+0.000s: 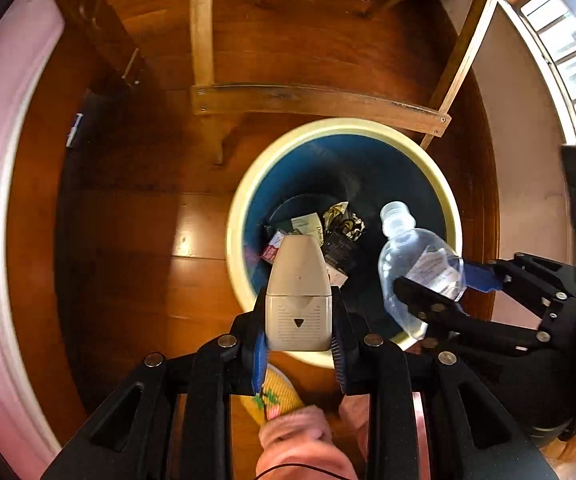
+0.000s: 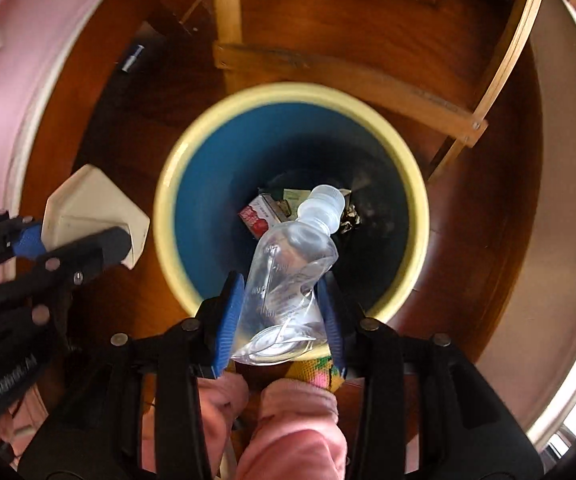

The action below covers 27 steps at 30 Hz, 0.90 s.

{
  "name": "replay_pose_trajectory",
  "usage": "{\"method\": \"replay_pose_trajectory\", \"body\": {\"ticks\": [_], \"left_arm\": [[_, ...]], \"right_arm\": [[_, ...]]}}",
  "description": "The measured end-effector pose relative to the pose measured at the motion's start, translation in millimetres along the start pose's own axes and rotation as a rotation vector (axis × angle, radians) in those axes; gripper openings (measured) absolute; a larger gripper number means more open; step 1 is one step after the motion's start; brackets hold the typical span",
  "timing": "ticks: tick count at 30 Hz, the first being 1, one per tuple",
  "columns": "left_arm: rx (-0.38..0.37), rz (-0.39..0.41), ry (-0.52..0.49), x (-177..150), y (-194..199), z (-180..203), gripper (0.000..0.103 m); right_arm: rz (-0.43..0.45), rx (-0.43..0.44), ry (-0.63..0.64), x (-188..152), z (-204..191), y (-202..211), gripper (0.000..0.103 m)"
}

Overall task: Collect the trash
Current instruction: 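Open both tools over the bin to drop the bottle and tan block, then raise both open tools from the bin back toward the table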

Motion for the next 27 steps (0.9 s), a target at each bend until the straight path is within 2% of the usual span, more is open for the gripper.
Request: {"method": "replay_pose_trajectory", "body": {"ticks": [3,6,9,10,11,20,27], "left_arm": [[-0.005,0.008,-0.021,9.7,-5.0,6.0,0.026],[0.012,0.033,-0.027,21.5,-3.9,11.4,0.038],[0.018,0.022,-0.009,29.6,-5.6,4.8,0.058],[0.004,0.016,0.004,32.5,-6.1,2.1,0.071],[-0.009,0.016,0.014,34.3,-4.1,-1.9,0.077],[0.004,0.074,0.033,36.8,31.8,-20.5,0.077],[0.022,0.136,0.065,30.9,99.0,-38.3,0.077]], "right_arm": [[-0.010,0.022,-0.033,5.5,9.1,-13.6,0.036],[-0.014,0.041,-0.068,13.1,17.1,-17.3,0.038],[-0.005,0.032,-0.093,29.2,29.9,-15.8,0.050],[-0.001,0.034,-0.107,29.9,32.4,-15.2,0.055],[0.002,0.038,-0.121,32.3,35.9,-16.2,0.057],[0.072,0.034,-0.175,31.2,26.6,16.0,0.059],[0.106,0.028,-0.190,20.4,0.2,69.0,0.059]]}}
Point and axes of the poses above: each gripper's, at about its wrist camera, not at the fingertips, and y roughly against the way its jaws point, z to its right, x to its top, the point moved 10 cm from there along -y, roughly the way its jaws point, and after that the axes turned 14 degrees about x, right-handed, at the moved point
